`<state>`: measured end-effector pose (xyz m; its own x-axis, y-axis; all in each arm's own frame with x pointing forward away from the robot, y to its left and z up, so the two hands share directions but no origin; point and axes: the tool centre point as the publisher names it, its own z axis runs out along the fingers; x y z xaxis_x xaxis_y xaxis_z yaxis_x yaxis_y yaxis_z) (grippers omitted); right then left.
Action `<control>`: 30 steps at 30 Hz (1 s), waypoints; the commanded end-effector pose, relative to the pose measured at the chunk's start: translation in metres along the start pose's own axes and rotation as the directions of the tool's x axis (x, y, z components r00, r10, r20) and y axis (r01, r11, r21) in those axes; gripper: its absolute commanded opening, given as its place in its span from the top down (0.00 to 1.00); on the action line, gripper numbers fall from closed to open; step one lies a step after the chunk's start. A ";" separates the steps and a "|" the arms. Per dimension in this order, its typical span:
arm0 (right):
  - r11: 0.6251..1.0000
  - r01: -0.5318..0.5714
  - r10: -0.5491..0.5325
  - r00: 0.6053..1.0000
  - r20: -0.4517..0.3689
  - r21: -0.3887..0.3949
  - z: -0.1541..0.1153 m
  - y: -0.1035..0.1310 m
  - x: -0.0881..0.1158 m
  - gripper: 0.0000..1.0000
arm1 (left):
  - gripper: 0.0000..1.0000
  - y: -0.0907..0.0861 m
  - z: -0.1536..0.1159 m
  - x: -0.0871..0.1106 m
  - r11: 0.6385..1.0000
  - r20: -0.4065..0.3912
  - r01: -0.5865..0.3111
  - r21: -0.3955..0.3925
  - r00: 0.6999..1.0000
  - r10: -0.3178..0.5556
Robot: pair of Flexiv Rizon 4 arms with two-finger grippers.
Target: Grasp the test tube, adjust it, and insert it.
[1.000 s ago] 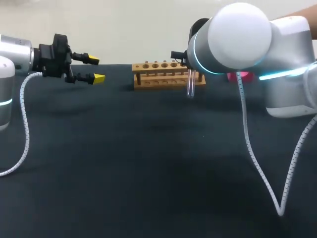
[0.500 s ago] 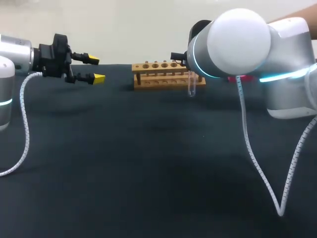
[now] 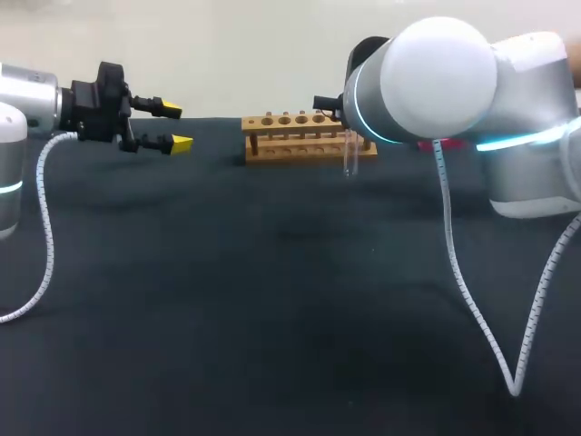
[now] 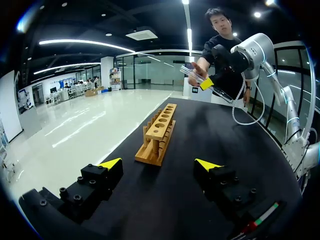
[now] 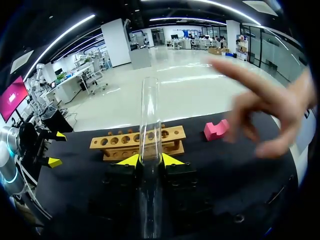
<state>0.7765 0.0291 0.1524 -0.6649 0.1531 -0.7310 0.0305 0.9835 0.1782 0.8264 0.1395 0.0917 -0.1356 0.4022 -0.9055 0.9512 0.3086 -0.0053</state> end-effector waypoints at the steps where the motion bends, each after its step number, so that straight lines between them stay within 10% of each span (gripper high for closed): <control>1: 1.000 -0.002 0.002 1.000 0.008 -0.002 -0.001 -0.001 0.002 1.00 | 0.00 -0.002 -0.001 0.001 1.000 0.005 -0.003 -0.004 1.000 0.003; 30: 0.991 0.133 -0.131 0.990 -0.055 0.025 0.067 0.014 0.022 1.00 | 0.00 -0.002 -0.001 0.001 1.000 0.005 -0.003 -0.004 1.000 0.003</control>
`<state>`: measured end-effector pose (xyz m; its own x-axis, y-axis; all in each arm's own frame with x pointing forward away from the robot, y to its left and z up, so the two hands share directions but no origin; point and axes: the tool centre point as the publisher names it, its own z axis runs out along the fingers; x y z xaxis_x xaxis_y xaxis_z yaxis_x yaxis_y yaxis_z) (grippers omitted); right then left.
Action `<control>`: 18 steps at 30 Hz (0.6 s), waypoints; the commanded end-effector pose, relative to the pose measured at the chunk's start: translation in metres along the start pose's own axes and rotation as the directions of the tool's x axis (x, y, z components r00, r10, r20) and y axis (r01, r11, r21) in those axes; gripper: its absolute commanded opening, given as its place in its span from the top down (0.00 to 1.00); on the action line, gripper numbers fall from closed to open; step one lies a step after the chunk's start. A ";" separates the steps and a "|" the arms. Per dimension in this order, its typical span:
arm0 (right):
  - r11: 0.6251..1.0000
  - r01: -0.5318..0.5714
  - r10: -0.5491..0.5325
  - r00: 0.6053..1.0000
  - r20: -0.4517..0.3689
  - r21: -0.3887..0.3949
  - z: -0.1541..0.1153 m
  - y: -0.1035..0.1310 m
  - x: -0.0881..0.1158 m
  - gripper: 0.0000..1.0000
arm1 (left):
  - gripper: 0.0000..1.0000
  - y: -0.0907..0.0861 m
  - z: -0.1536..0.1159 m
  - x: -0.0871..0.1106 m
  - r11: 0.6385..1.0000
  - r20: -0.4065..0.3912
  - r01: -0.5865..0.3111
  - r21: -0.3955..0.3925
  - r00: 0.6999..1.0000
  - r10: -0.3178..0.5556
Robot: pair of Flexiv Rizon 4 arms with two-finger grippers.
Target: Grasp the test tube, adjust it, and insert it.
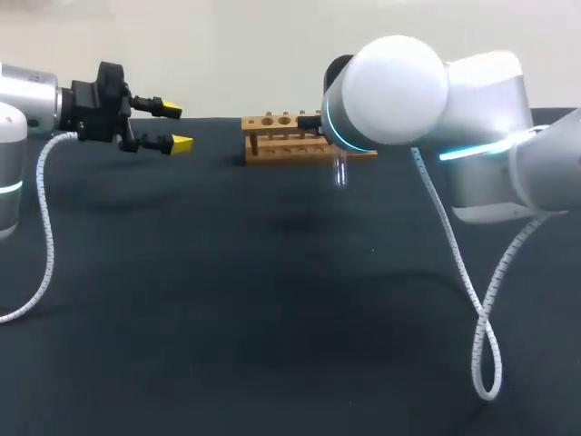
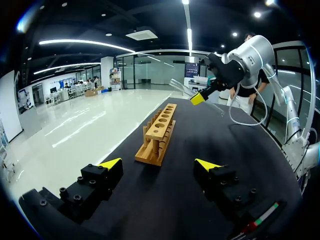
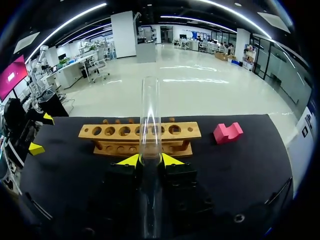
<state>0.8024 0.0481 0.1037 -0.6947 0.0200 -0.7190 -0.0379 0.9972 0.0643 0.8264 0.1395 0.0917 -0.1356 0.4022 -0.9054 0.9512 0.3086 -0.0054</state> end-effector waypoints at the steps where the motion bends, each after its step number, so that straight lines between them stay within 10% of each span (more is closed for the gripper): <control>1: 1.000 0.003 -0.003 1.000 -0.015 -0.001 0.017 0.004 0.001 1.00 | 0.00 -0.002 -0.001 0.001 1.000 0.005 -0.003 -0.004 1.000 0.003; 18: 1.000 -0.011 0.009 0.998 -0.068 -0.022 0.046 0.011 0.004 1.00 | 0.00 -0.002 -0.001 0.001 1.000 0.005 -0.003 -0.004 1.000 0.003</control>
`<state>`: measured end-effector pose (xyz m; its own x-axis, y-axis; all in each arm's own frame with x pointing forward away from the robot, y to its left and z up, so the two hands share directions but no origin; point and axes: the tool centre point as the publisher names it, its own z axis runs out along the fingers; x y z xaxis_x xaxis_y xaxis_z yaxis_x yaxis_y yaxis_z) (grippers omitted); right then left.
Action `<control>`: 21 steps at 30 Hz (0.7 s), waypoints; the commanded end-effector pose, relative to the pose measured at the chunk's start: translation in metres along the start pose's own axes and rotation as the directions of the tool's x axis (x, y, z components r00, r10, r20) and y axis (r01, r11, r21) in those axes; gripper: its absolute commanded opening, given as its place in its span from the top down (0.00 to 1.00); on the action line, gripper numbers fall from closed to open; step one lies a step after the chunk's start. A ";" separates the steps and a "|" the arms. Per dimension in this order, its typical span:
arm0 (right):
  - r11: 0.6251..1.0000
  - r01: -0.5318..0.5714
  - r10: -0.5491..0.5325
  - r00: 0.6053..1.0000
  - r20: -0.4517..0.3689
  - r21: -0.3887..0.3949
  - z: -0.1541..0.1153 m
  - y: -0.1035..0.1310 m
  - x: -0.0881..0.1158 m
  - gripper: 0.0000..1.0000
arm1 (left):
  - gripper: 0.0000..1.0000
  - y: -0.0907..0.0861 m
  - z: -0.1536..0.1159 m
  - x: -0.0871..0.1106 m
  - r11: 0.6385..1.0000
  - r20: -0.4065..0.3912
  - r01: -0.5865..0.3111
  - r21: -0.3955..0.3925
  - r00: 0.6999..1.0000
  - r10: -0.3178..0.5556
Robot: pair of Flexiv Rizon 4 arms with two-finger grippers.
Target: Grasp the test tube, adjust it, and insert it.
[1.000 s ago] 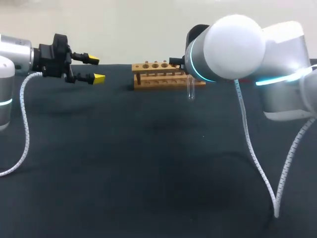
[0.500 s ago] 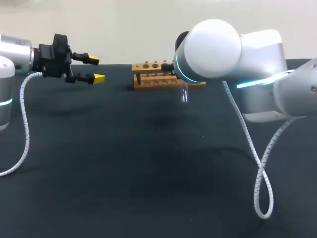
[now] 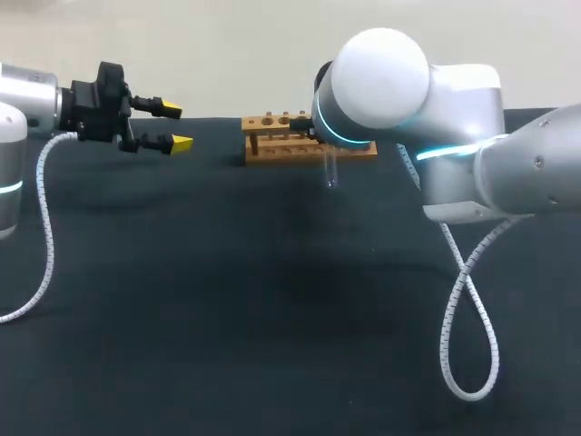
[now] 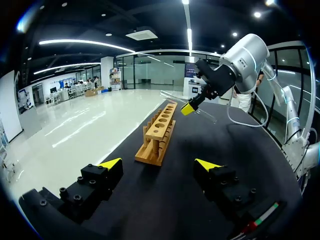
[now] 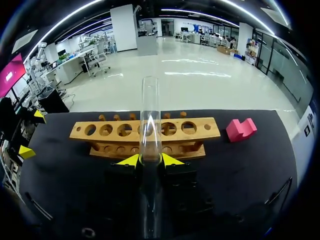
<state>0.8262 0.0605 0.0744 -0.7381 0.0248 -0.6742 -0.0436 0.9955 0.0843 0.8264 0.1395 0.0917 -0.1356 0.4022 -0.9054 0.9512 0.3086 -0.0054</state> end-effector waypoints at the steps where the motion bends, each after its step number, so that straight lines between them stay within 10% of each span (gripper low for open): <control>1: 1.000 0.000 0.000 1.000 -0.008 -0.005 0.009 0.001 0.000 1.00 | 0.00 -0.002 -0.001 0.001 1.000 0.005 -0.003 -0.004 1.000 0.003; 21: 1.000 -0.003 0.002 0.999 -0.042 -0.020 0.023 -0.001 0.000 1.00 | 0.00 -0.002 -0.001 0.001 1.000 0.005 -0.003 -0.004 1.000 0.003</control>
<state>0.8401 0.0619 0.0584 -0.7641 0.0238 -0.6447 -0.0523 0.9937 0.0987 0.8264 0.1395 0.0918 -0.1356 0.4022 -0.9055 0.9512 0.3086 -0.0054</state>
